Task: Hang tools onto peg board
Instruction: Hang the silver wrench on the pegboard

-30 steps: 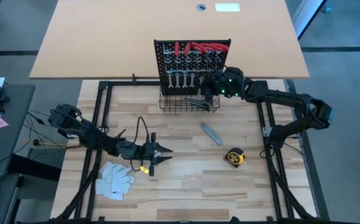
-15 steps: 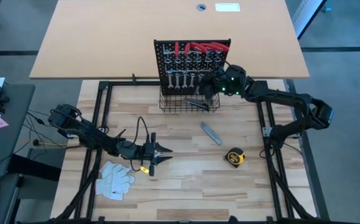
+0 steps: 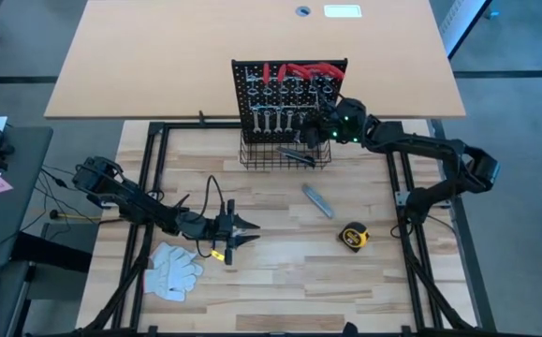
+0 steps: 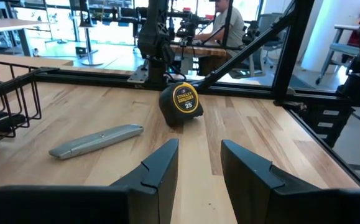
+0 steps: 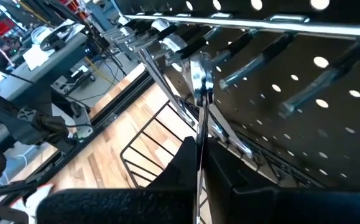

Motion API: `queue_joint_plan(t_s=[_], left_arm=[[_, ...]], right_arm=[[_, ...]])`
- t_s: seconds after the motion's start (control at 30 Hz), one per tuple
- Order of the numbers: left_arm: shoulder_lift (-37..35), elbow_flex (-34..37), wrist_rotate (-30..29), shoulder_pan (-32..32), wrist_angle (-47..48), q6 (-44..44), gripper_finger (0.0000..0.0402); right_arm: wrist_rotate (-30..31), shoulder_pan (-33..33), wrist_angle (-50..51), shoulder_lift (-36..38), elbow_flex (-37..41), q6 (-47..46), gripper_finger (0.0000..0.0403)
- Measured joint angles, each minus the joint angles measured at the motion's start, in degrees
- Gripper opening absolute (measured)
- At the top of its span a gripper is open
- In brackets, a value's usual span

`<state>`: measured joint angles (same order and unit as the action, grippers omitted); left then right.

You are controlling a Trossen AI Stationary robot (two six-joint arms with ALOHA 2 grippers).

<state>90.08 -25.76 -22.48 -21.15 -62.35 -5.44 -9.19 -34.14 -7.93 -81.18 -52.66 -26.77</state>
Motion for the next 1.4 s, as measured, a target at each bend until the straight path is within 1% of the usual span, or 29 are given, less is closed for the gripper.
queue_joint_plan(t_s=[0.27, 0.5, 0.63, 0.8, 0.93, 1.03, 1.17, 1.27, 1.4], left_arm=[[0.0, 0.0, 0.0, 0.0, 0.0, -0.2, 0.0118], [0.0, 0.0, 0.0, 0.0, 0.0, -0.3, 0.0118], [0.0, 0.0, 0.0, 0.0, 0.0, -0.4, 0.0118], [0.0, 0.0, 0.0, 0.0, 0.0, -0.4, 0.0118], [0.0, 0.0, 0.0, 0.0, 0.2, -0.7, 0.0118], [0.0, 0.0, 0.0, 0.0, 0.6, -0.9, 0.0118], [0.0, 0.0, 0.0, -0.1, 1.4, -0.9, 0.0118], [0.0, 0.0, -0.9, -0.9, 1.4, 0.4, 0.0118], [-0.9, -0.3, -6.9, -4.1, 4.1, 3.8, 0.0118]], right_arm=[[-0.1, -1.3, -1.2, -0.2, 0.0, -0.2, 0.0019], [0.0, -2.4, -1.5, 0.3, 0.0, -3.3, 0.0033], [0.6, -2.4, -1.3, 0.3, 0.0, -3.9, 0.0061], [1.3, -2.4, -1.1, 0.4, 0.0, -2.3, 0.0111], [0.7, -1.7, 3.3, 2.7, 0.0, 3.0, 0.0144], [0.6, -0.9, 8.3, 5.7, 0.0, 5.9, 0.0154], [4.4, 2.4, 14.4, 10.2, 0.0, 9.9, 0.0154], [8.6, 7.2, 18.1, 12.8, 0.0, 12.8, 0.015], [15.4, 16.6, 21.6, 15.4, 0.0, 15.1, 0.0143]])
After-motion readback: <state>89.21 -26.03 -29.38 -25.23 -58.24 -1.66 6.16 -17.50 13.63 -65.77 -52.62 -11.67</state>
